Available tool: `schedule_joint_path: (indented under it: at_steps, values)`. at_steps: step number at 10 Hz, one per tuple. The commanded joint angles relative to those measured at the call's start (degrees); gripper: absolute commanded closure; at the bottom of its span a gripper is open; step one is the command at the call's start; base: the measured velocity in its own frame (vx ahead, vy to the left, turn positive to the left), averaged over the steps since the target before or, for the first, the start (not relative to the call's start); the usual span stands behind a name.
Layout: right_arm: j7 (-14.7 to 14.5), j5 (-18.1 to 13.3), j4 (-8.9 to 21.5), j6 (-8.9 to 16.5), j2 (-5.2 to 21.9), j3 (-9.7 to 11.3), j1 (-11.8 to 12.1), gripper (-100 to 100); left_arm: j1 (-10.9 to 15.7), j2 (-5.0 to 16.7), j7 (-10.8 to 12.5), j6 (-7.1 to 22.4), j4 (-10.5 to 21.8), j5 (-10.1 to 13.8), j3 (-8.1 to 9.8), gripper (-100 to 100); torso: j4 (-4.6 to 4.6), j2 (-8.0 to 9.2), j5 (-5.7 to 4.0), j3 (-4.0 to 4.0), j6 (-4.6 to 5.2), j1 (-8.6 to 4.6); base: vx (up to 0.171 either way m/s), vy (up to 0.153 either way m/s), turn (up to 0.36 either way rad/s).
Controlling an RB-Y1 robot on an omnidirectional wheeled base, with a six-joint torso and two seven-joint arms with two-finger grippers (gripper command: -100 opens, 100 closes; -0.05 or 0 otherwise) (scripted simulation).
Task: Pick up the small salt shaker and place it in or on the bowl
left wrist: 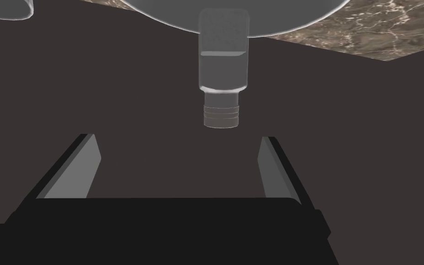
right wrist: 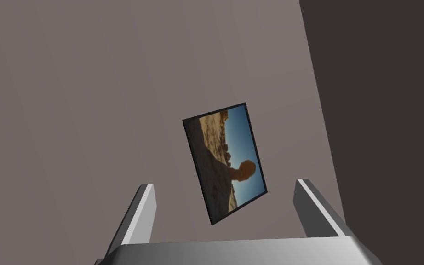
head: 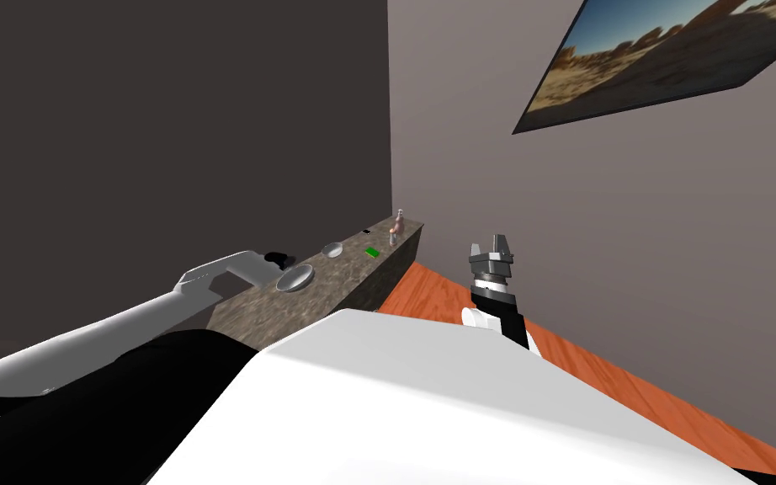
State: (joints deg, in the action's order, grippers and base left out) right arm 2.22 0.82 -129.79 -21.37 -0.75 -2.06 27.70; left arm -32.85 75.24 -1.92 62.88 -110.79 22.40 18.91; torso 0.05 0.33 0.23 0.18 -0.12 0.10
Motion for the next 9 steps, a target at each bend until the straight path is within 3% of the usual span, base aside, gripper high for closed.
schedule_joint_path:
  at_steps: [1,2,4,5,7,8,9]
  values:
    - [0.00,0.00,0.00,0.00,0.00,0.00,0.00,0,0.62,2.86,2.64,0.60,-0.04,1.83,-1.18,-100,0.00,0.00,0.00,0.00,0.00,0.00,-0.046,0.035,-0.014]
    - [0.00,0.00,0.00,0.00,0.00,0.00,0.00,0,0.62,3.75,2.64,0.60,-0.04,1.83,-1.18,-100,0.01,0.05,0.01,0.03,-0.01,0.04,-0.037,0.029,-0.005]
    - [0.00,0.00,0.00,0.00,0.00,0.00,0.00,0,1.30,7.73,5.75,1.54,-0.46,4.18,-2.49,-100,0.01,0.04,0.01,0.03,-0.01,0.01,-0.036,0.024,-0.009]
    - [0.00,0.00,0.00,0.00,0.00,0.00,0.00,0,1.30,8.25,5.75,1.54,-0.46,4.18,-2.49,-100,0.01,0.04,0.01,0.03,-0.01,0.01,-0.030,0.018,-0.006]
    - [0.00,0.00,0.00,0.00,0.00,0.00,0.00,0,1.97,12.21,8.87,2.48,-0.88,6.54,-3.80,-100,0.01,0.01,0.01,0.01,-0.01,0.00,-0.033,0.024,-0.009]
    - [0.00,0.00,0.00,0.00,0.00,0.00,0.00,0,1.97,12.76,8.87,2.48,-0.88,6.54,-3.80,-100,0.01,0.04,0.01,0.02,-0.01,0.01,-0.029,0.024,-0.006]
    - [0.00,0.00,0.00,0.00,0.00,0.00,0.00,0,2.31,15.01,10.43,2.95,-1.08,7.71,-4.46,-100,0.01,0.02,0.02,0.02,-0.02,0.01,-0.027,0.023,-0.004]
